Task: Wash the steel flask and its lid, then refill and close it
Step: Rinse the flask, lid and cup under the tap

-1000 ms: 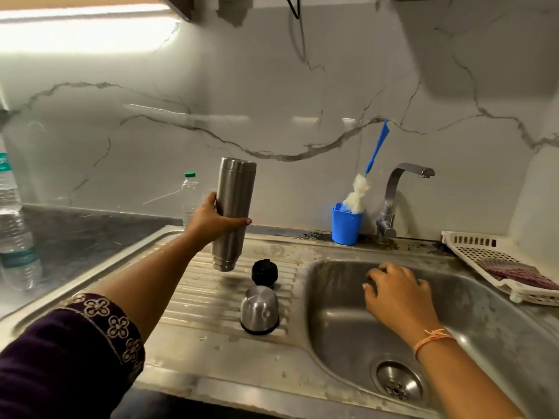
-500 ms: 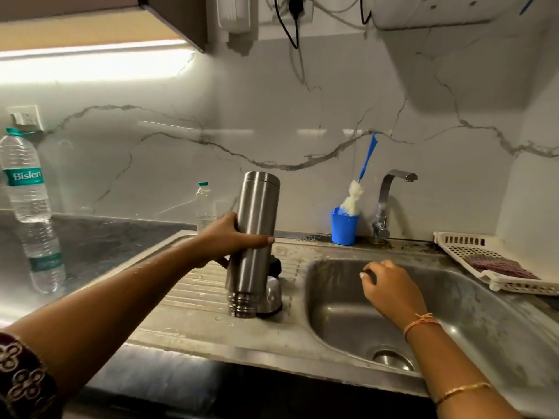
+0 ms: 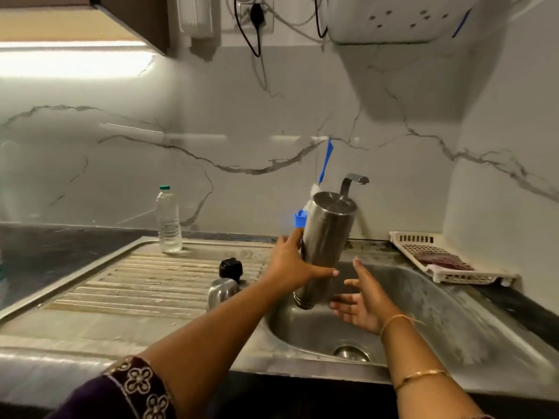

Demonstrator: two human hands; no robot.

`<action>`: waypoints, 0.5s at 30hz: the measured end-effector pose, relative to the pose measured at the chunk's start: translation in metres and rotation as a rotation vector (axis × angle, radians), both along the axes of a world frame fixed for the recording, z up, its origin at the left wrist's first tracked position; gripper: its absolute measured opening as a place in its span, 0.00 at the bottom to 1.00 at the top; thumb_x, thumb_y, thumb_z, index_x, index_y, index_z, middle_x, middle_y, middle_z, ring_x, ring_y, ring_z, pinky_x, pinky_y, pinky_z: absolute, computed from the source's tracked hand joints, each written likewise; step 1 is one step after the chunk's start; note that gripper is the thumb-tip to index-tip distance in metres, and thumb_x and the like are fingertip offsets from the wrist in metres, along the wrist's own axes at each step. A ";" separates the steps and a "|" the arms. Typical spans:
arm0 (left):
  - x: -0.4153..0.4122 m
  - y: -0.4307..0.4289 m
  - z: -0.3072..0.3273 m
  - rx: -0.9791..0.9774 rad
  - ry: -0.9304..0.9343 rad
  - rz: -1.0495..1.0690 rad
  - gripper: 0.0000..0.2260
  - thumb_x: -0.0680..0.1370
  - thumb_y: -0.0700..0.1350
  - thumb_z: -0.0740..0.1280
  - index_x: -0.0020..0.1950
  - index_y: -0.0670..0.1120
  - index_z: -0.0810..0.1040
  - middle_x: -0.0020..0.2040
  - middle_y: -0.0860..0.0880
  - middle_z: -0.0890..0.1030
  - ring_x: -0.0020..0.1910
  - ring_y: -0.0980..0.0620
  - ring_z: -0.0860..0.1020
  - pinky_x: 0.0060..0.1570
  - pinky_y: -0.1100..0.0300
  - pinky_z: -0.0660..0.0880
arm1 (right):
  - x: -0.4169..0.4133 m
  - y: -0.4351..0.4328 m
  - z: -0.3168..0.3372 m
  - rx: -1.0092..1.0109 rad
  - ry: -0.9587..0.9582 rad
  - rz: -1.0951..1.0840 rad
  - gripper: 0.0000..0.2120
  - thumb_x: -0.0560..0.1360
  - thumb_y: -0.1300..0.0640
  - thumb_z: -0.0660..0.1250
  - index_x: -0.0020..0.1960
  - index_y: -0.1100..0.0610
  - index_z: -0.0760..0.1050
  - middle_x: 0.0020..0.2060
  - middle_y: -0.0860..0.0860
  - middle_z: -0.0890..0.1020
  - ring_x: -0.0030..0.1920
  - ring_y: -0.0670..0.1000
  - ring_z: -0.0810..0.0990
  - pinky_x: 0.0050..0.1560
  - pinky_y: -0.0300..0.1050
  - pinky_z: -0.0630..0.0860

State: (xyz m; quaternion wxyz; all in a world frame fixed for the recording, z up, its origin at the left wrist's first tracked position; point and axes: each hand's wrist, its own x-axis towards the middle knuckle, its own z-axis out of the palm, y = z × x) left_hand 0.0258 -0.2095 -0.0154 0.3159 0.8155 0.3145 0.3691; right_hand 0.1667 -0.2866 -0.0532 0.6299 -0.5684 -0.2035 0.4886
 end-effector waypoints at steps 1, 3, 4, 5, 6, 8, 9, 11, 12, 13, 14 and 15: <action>0.009 0.001 -0.004 0.019 0.017 0.015 0.39 0.61 0.56 0.79 0.67 0.56 0.64 0.62 0.50 0.70 0.59 0.50 0.72 0.60 0.51 0.74 | 0.003 0.000 -0.002 0.013 0.081 0.033 0.36 0.73 0.32 0.58 0.69 0.57 0.62 0.59 0.66 0.74 0.47 0.62 0.80 0.39 0.52 0.78; 0.023 0.004 -0.010 0.042 0.021 0.025 0.39 0.61 0.56 0.80 0.67 0.56 0.64 0.61 0.50 0.70 0.58 0.50 0.73 0.58 0.53 0.75 | 0.011 0.003 -0.005 0.039 0.211 0.070 0.39 0.71 0.32 0.62 0.72 0.56 0.59 0.63 0.67 0.72 0.50 0.66 0.80 0.41 0.56 0.78; 0.028 0.005 -0.013 0.041 0.011 0.023 0.39 0.61 0.55 0.80 0.67 0.56 0.65 0.61 0.50 0.71 0.58 0.50 0.74 0.58 0.53 0.75 | 0.015 0.007 -0.007 0.056 0.286 0.060 0.40 0.71 0.34 0.64 0.73 0.56 0.57 0.63 0.68 0.71 0.51 0.67 0.79 0.42 0.58 0.78; 0.034 0.007 -0.016 0.022 -0.008 0.021 0.38 0.61 0.54 0.80 0.66 0.56 0.66 0.61 0.51 0.72 0.58 0.50 0.74 0.57 0.54 0.76 | 0.019 0.010 -0.008 0.084 0.376 0.046 0.40 0.71 0.36 0.66 0.73 0.55 0.56 0.62 0.69 0.71 0.52 0.69 0.79 0.43 0.60 0.78; 0.038 0.009 -0.020 -0.016 -0.056 0.019 0.36 0.61 0.52 0.80 0.64 0.56 0.67 0.59 0.52 0.74 0.59 0.51 0.75 0.57 0.55 0.76 | 0.022 0.014 -0.009 0.115 0.455 0.023 0.40 0.70 0.39 0.68 0.73 0.56 0.57 0.61 0.69 0.72 0.51 0.70 0.79 0.44 0.63 0.78; 0.044 0.010 -0.029 -0.155 -0.224 0.023 0.32 0.62 0.48 0.80 0.60 0.57 0.68 0.55 0.56 0.76 0.59 0.52 0.76 0.55 0.59 0.75 | 0.024 0.020 -0.008 0.166 0.543 0.011 0.35 0.72 0.43 0.69 0.71 0.60 0.62 0.58 0.69 0.74 0.51 0.69 0.79 0.50 0.65 0.77; 0.048 0.009 -0.034 -0.244 -0.316 0.032 0.32 0.63 0.46 0.80 0.60 0.57 0.67 0.55 0.56 0.76 0.60 0.52 0.76 0.56 0.58 0.75 | 0.023 0.021 -0.006 0.183 0.559 0.005 0.31 0.74 0.45 0.67 0.69 0.63 0.66 0.56 0.68 0.75 0.51 0.67 0.79 0.54 0.64 0.75; 0.057 0.008 -0.041 -0.413 -0.481 0.065 0.35 0.63 0.45 0.80 0.65 0.54 0.66 0.60 0.52 0.76 0.61 0.50 0.75 0.62 0.51 0.73 | 0.022 0.024 -0.002 0.222 0.579 -0.060 0.24 0.77 0.48 0.64 0.64 0.65 0.69 0.52 0.67 0.76 0.51 0.65 0.77 0.61 0.61 0.72; 0.062 0.009 -0.045 -0.488 -0.536 0.084 0.38 0.63 0.46 0.80 0.68 0.52 0.64 0.63 0.50 0.76 0.62 0.49 0.74 0.63 0.48 0.73 | 0.023 0.026 -0.001 0.234 0.579 -0.108 0.22 0.77 0.50 0.64 0.64 0.64 0.69 0.52 0.66 0.76 0.51 0.64 0.77 0.63 0.60 0.71; 0.068 0.010 -0.050 -0.564 -0.570 0.104 0.42 0.62 0.47 0.80 0.71 0.51 0.61 0.65 0.47 0.74 0.63 0.48 0.74 0.63 0.46 0.72 | 0.027 0.028 -0.003 0.242 0.578 -0.170 0.21 0.77 0.51 0.64 0.64 0.64 0.69 0.53 0.66 0.76 0.53 0.63 0.76 0.63 0.59 0.70; 0.072 0.011 -0.053 -0.631 -0.597 0.126 0.47 0.61 0.48 0.81 0.73 0.51 0.57 0.66 0.46 0.73 0.64 0.47 0.73 0.63 0.46 0.72 | 0.030 0.029 -0.004 0.246 0.567 -0.238 0.22 0.76 0.52 0.65 0.65 0.62 0.68 0.55 0.65 0.76 0.55 0.63 0.76 0.62 0.59 0.70; 0.075 0.010 -0.054 -0.699 -0.622 0.131 0.51 0.61 0.49 0.81 0.75 0.51 0.52 0.67 0.44 0.72 0.63 0.46 0.74 0.63 0.46 0.72 | 0.032 0.029 -0.004 0.247 0.555 -0.304 0.23 0.74 0.53 0.67 0.65 0.61 0.68 0.57 0.64 0.75 0.57 0.62 0.75 0.60 0.59 0.71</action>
